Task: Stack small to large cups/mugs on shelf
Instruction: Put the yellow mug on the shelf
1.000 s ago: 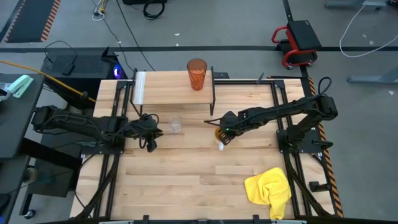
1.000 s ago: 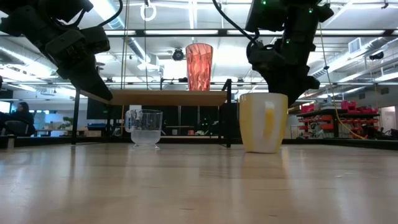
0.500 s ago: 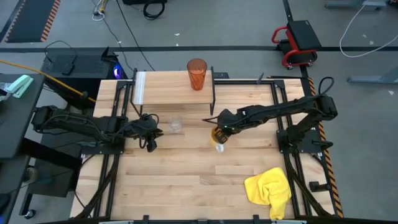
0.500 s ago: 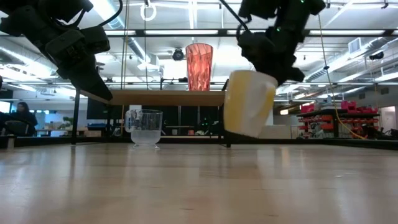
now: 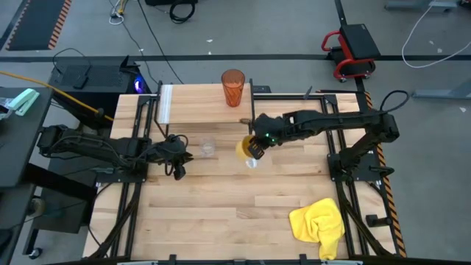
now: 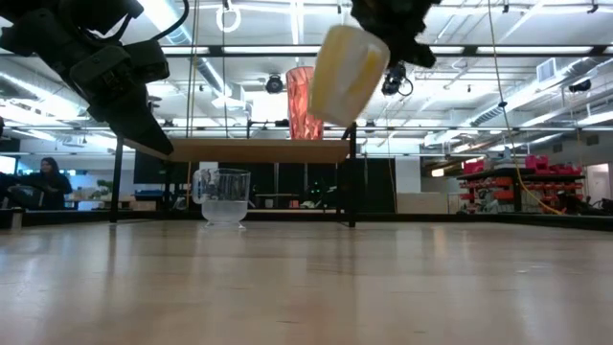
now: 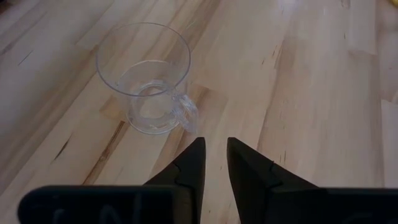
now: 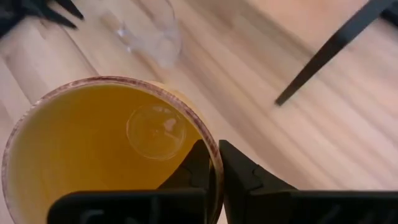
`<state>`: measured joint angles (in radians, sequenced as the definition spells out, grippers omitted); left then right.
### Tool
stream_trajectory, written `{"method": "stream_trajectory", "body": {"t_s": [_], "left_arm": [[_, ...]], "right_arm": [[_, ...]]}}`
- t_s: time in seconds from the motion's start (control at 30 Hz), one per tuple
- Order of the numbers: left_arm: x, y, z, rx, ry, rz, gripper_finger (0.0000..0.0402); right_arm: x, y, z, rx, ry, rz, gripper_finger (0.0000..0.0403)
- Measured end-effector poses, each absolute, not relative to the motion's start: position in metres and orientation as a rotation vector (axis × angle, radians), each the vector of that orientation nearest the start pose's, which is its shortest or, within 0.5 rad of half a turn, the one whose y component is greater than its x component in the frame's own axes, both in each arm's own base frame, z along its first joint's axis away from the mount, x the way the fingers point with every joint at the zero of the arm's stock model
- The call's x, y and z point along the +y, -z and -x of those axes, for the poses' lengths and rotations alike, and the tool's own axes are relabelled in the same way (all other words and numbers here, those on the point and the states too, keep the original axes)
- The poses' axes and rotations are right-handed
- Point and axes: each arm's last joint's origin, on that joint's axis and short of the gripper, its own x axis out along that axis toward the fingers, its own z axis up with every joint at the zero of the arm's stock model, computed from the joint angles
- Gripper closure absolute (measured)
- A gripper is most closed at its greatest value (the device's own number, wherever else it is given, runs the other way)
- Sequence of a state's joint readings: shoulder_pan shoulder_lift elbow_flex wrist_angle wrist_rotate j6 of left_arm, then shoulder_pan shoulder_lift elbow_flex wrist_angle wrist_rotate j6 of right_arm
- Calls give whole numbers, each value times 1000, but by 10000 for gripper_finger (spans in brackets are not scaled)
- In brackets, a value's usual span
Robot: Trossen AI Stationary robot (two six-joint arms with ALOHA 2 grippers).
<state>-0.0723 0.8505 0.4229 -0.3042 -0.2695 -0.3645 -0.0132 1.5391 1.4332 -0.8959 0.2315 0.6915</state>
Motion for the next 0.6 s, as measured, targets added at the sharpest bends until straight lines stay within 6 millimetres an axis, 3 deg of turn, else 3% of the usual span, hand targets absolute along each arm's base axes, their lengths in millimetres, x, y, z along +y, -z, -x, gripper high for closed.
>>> {"method": "stream_trajectory", "body": {"t_s": [0.27, 0.6], "left_arm": [[-4, -191, -165, 676, -317, 223, 324], [1, -194, -167, 629, -382, 219, 333]], "right_arm": [[-30, -361, -323, 768, 536, -467, 385], [-57, -379, -394, 811, 458, -314, 385]]}}
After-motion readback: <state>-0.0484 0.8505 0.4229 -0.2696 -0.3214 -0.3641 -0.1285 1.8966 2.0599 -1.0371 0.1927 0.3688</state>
